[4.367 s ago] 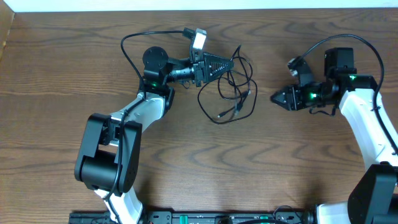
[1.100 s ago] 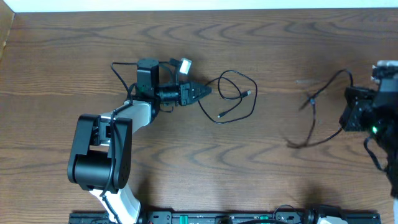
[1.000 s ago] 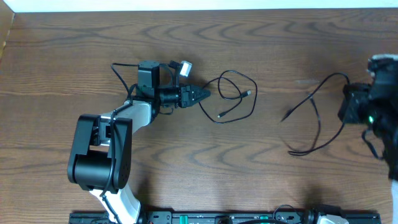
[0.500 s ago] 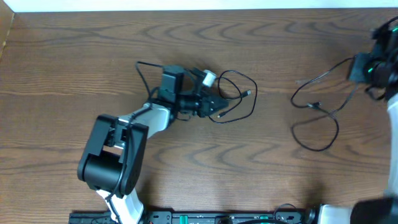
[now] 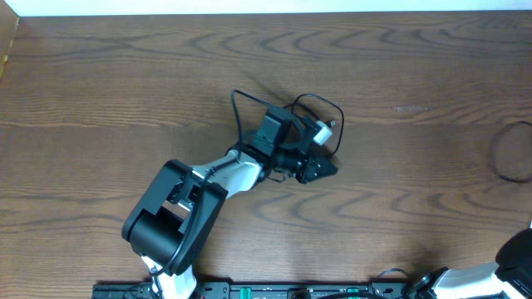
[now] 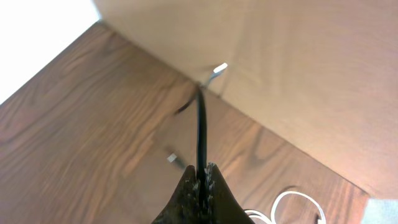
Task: Untangle cables
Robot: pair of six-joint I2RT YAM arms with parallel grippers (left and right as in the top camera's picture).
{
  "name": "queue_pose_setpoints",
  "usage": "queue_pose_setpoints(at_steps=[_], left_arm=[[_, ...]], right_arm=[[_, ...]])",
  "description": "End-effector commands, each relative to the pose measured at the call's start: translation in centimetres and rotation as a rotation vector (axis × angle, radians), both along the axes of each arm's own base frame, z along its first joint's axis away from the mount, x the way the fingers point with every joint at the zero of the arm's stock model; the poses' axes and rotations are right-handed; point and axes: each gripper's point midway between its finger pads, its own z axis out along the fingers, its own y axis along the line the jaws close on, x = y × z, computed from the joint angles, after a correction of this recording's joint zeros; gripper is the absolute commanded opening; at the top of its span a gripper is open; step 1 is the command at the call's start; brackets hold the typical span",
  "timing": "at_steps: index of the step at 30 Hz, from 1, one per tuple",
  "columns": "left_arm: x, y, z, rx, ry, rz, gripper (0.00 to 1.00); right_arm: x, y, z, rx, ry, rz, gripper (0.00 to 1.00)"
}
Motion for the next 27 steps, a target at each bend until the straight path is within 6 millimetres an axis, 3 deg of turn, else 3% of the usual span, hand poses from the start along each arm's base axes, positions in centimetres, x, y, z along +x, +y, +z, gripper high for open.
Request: queue_pose_setpoints(at_steps=[1, 10, 18, 23, 24, 25, 26, 27], left_arm=[[-0.2, -0.4, 0.0, 0.014, -0.037, -0.003, 0.07], [-0.7, -0.6, -0.1, 0.022, -0.026, -0.015, 0.08], [-1.0, -0.4, -0.5, 0.039, -0.006, -0.012, 0.08], [-1.0, -0.4, -0.6, 0.041, -0.004, -0.012, 0.08], [-1.0, -0.4, -0.5, 0.041, -0.004, -0.012, 0.08], [-1.0, -0.3, -0.6, 0.043, -0.001, -0.012, 0.08], [-0.9, -0.3, -0.7, 0.050, -0.002, -0.006, 0.08], [-0.8, -0.2, -0.9, 0.061, -0.004, 0.002, 0.08]], right_arm=[[-0.2, -0.9, -0.6, 0.063, -0.057, -0.009, 0.01], [1.7, -3.8, -9.2, 0.203, 0.072, -0.030, 0.01], [0.2, -6.6, -13.4, 0.238, 0.154, -0.111, 0.01], [0.1, -6.6, -14.1, 0.257, 0.161, -0.122, 0.01], [0.1, -6.6, -14.1, 0.261, 0.158, -0.125, 0.17], [0.2, -6.5, -14.1, 0.265, 0.154, -0.119, 0.46], [0.4, -6.4, -14.2, 0.273, 0.147, -0.111, 0.83], [0.4, -6.2, -14.3, 0.280, 0.147, -0.109, 0.94]])
